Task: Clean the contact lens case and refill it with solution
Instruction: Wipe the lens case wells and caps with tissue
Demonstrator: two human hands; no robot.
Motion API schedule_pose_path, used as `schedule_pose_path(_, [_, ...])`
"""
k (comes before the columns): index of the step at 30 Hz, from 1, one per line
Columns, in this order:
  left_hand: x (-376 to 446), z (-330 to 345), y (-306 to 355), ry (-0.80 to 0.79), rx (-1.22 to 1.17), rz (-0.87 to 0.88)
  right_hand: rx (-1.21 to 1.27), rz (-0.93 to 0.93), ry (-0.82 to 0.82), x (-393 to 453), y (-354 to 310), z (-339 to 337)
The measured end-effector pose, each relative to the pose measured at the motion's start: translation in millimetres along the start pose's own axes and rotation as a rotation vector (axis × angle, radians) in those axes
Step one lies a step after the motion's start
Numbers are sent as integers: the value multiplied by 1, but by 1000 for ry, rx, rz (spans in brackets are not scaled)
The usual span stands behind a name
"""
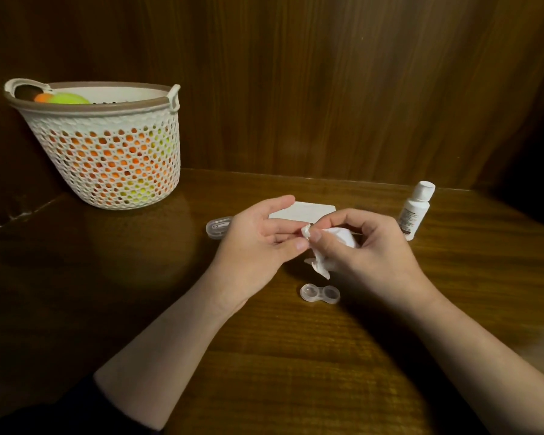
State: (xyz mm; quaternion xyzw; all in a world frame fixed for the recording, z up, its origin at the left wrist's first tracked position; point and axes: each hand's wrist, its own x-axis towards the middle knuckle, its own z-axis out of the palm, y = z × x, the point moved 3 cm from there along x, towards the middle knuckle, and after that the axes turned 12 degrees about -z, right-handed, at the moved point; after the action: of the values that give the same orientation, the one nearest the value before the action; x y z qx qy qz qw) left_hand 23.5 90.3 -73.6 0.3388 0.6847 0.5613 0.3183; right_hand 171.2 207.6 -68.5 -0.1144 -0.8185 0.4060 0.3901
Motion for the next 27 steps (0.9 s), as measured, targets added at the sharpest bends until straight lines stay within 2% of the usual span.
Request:
schedule_pose_path(7, [1, 3, -2, -25, 27, 20, -76, 98, 31, 2, 11, -2])
schedule_pose_path(13, [2, 2, -2, -114, -111, -32, 168, 76, 39, 4, 10, -5])
schedule_pose_path(20, [5, 5, -3, -154, -294, -101, -2, 68, 8, 3, 10, -5])
schedule_pose_path(27, [8, 4, -7, -172, -294, -88, -17, 36, 59, 4, 10, -4])
